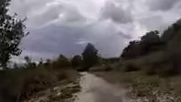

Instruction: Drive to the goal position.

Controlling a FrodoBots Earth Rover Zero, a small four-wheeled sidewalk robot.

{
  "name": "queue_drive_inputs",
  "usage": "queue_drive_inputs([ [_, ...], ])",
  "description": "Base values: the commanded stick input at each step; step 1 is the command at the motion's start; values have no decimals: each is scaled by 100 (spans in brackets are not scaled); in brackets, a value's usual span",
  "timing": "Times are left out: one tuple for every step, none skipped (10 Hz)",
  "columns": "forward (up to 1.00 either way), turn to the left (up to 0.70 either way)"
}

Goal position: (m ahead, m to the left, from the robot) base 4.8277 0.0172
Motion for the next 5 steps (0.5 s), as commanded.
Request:
queue_drive_inputs([
  [85, 0],
  [85, 0],
  [85, 0],
  [85, 0],
  [85, 0],
])
